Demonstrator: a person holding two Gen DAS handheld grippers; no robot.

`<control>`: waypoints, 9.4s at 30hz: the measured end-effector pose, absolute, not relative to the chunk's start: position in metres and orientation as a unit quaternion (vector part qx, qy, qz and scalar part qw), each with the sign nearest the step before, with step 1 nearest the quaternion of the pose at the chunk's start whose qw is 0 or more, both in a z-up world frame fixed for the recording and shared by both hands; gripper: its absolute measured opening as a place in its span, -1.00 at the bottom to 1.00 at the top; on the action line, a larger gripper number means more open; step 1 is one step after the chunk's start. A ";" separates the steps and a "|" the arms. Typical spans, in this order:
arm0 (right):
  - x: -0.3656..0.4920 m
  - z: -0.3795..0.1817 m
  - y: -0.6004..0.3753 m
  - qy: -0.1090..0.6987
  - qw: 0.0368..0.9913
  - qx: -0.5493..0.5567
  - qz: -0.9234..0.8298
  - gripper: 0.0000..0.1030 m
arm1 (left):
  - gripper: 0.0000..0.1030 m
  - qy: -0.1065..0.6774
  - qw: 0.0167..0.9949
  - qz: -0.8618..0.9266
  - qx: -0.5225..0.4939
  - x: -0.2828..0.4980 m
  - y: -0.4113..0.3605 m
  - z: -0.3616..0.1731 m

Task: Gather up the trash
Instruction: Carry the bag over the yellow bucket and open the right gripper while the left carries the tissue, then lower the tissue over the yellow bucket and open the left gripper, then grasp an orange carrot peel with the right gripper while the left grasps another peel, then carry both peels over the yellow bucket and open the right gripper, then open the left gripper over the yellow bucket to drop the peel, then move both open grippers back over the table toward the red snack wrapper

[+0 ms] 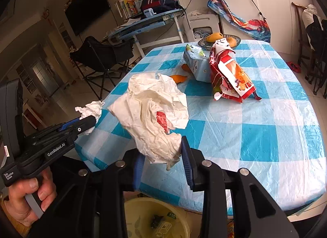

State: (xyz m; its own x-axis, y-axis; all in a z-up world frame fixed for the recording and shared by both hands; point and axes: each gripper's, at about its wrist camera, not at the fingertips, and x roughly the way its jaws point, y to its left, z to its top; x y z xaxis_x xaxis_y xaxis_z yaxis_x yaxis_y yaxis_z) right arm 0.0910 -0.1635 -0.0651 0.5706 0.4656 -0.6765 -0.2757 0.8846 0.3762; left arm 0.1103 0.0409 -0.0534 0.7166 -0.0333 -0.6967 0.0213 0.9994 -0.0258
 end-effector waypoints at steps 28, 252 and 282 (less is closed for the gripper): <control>0.011 -0.095 -0.123 0.503 0.819 0.088 0.263 -0.31 | -0.62 0.369 0.929 -0.032 -0.001 0.016 0.034 -0.047; 0.005 -0.089 -0.178 0.466 0.844 0.183 0.192 -0.06 | 0.04 0.458 0.884 -0.094 -0.012 0.002 0.009 -0.082; 0.002 -0.089 -0.168 0.468 0.849 0.156 0.192 0.11 | 0.48 0.412 0.910 -0.054 -0.012 0.003 0.018 -0.070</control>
State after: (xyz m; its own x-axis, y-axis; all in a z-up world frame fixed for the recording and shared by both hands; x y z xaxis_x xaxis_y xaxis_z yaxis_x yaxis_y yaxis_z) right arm 0.0019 -0.1678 -0.0885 0.4890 0.4716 -0.7338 -0.1788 0.8776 0.4448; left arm 0.0034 0.0179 -0.0699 0.6552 -0.1085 -0.7476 0.0880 0.9939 -0.0672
